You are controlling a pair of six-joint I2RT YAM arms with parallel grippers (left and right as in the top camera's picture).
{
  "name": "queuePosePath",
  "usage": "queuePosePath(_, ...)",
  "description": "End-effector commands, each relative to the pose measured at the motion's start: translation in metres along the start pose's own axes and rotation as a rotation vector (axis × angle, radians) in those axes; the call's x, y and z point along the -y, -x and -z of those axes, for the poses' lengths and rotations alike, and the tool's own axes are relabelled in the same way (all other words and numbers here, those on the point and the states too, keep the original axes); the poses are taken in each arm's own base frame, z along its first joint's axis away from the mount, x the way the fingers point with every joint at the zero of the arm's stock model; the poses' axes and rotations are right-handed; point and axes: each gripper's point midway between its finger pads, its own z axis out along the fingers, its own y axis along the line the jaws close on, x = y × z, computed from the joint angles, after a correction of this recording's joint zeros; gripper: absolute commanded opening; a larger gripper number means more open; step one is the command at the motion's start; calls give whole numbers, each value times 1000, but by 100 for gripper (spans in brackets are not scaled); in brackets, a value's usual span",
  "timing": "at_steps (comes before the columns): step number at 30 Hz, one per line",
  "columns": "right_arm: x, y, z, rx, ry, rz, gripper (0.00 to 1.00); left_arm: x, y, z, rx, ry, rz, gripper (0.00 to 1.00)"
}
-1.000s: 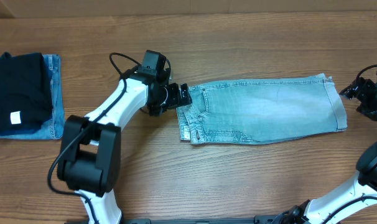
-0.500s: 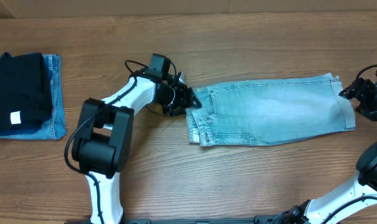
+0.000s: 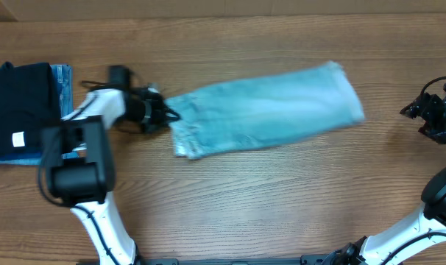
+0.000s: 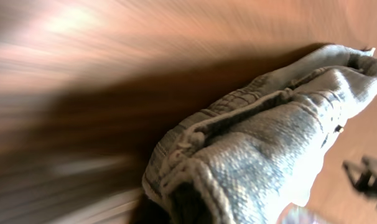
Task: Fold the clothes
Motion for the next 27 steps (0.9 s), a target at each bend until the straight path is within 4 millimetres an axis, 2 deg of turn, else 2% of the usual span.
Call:
queuePosePath(1, -6, 5, 2, 13, 45, 5, 72, -16, 34, 68, 187, 13, 5, 4)
queuePosePath(3, -18, 5, 1, 11, 85, 18, 70, -22, 40, 90, 233, 8, 4, 4)
queuePosePath(4, -24, 4, -1, 8, 92, 33, 70, -23, 40, 93, 237, 10, -8, 4)
queuePosePath(8, -60, -2, -15, -17, 71, 187, 75, -19, 24, 81, 173, 43, -105, 4)
queuePosePath(10, -79, -8, -24, -29, 50, 250, 75, -28, 20, 73, 160, 153, -130, 4)
queuePosePath(13, -115, -16, -35, -36, 68, 350, 75, -44, 23, 72, 176, 297, -151, 4)
queuePosePath(15, -135, -19, -40, -26, 80, 426, 79, -47, 23, 73, 180, 325, -153, 4)
queuePosePath(17, -170, -13, -48, 41, 108, 519, 93, -50, 24, 74, 182, 340, -151, 4)
queuePosePath(18, -180, -9, -50, 69, 119, 534, 96, -55, 24, 76, 185, 373, -147, 4)
queuePosePath(20, -199, -1, -55, 121, 143, 535, 98, -69, 25, 81, 191, 457, -144, 4)
queuePosePath(22, -218, 4, -68, 152, 181, 528, 98, -83, 25, 90, 200, 550, -135, 4)
queuePosePath(25, -239, -3, -89, 135, 263, 567, 98, -87, 27, 93, 206, 582, -139, 4)
queuePosePath(27, -246, -9, -109, 118, 271, 589, 98, -87, 28, 92, 174, 593, -259, 4)
